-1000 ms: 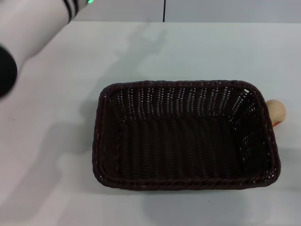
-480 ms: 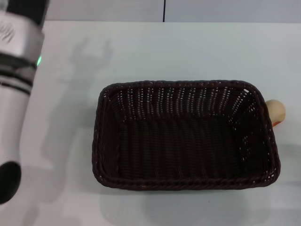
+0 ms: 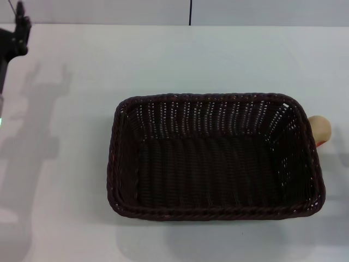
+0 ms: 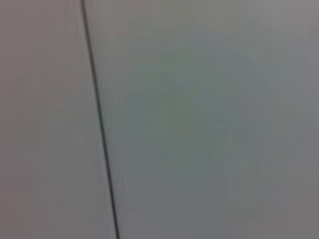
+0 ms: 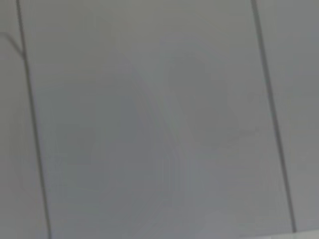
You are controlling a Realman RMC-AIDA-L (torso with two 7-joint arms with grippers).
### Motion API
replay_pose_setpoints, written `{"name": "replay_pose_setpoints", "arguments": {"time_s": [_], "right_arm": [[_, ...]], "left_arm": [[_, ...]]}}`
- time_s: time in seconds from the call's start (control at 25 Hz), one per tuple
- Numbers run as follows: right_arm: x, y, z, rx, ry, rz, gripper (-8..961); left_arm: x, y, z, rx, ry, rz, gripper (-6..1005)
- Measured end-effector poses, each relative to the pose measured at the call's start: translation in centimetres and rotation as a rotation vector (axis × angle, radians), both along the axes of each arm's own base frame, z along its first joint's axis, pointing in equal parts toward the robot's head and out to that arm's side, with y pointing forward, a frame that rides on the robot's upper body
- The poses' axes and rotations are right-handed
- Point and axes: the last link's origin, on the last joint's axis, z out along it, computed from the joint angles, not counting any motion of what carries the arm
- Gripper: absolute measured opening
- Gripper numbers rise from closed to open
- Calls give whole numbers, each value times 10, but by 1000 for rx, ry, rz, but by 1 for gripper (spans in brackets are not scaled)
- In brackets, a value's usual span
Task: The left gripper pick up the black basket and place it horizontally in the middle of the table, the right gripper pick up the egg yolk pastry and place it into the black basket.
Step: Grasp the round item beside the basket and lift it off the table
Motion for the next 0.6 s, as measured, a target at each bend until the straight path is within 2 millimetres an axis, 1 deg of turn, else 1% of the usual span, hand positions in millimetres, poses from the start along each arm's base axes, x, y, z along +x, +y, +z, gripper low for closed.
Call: {"name": "replay_pose_setpoints", "arguments": {"time_s": [0.16,0.36,0.6], "right_arm": [[-3,5,-8,-48,-8,11,791],[-8,13,-20,-127,-23,21,790],[-8,20,-30,-191,-40,-2,789]], "left_arm": [[-9,-6,0,-4,-3,24,652],[-6,-3,-3,-15,9,17,654],[-1,1,-5,-24,10,2,656]]}}
